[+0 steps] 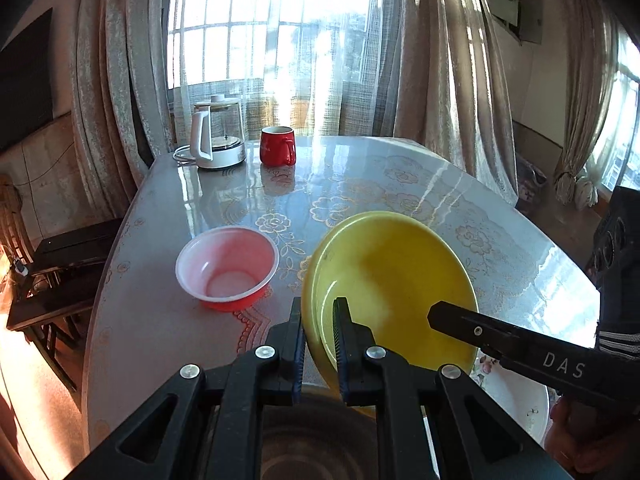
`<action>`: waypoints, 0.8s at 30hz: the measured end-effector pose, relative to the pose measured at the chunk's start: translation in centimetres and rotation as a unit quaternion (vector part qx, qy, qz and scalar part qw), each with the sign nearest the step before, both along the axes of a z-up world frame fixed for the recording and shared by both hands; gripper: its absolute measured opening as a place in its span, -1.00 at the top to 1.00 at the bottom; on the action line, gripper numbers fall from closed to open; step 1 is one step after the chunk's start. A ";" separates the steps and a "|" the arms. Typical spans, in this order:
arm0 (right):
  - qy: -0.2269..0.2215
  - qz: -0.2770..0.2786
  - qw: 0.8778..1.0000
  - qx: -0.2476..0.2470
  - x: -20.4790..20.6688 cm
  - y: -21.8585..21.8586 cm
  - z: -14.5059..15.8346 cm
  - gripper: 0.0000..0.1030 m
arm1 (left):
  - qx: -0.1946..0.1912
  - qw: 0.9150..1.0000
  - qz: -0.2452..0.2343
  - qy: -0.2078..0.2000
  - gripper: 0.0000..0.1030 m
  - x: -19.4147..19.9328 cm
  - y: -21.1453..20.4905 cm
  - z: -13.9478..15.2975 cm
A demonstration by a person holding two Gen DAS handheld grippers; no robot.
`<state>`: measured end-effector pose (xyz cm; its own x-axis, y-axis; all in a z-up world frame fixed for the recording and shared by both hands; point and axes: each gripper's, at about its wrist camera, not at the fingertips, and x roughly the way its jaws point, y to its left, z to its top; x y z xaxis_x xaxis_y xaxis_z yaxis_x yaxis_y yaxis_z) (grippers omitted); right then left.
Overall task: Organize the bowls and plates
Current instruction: 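Lift the yellow bowl with both tools and carry it over the steel bowl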
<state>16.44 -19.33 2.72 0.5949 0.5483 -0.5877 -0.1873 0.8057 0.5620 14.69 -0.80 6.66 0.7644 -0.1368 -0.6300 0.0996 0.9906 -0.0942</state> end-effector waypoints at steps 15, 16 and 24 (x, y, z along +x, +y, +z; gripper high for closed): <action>-0.002 0.016 0.999 0.030 -5.6 2.2 -0.9 0.73 | -0.006 1.000 0.008 -0.019 0.75 -6.7 3.1 -1.2; -0.004 0.019 0.999 0.025 -5.9 2.4 -0.9 0.73 | -0.004 1.000 0.008 -0.017 0.75 -7.0 3.4 -1.4; 0.007 0.040 0.999 0.015 -7.1 4.1 -1.9 0.71 | 0.002 1.000 0.015 0.001 0.75 -8.8 4.8 -3.2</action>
<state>9.33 -15.24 0.85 0.5412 0.6106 -0.5782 -0.2424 0.7717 0.5880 5.87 4.00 3.46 0.7671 -0.1105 -0.6320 0.0691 0.9936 -0.0898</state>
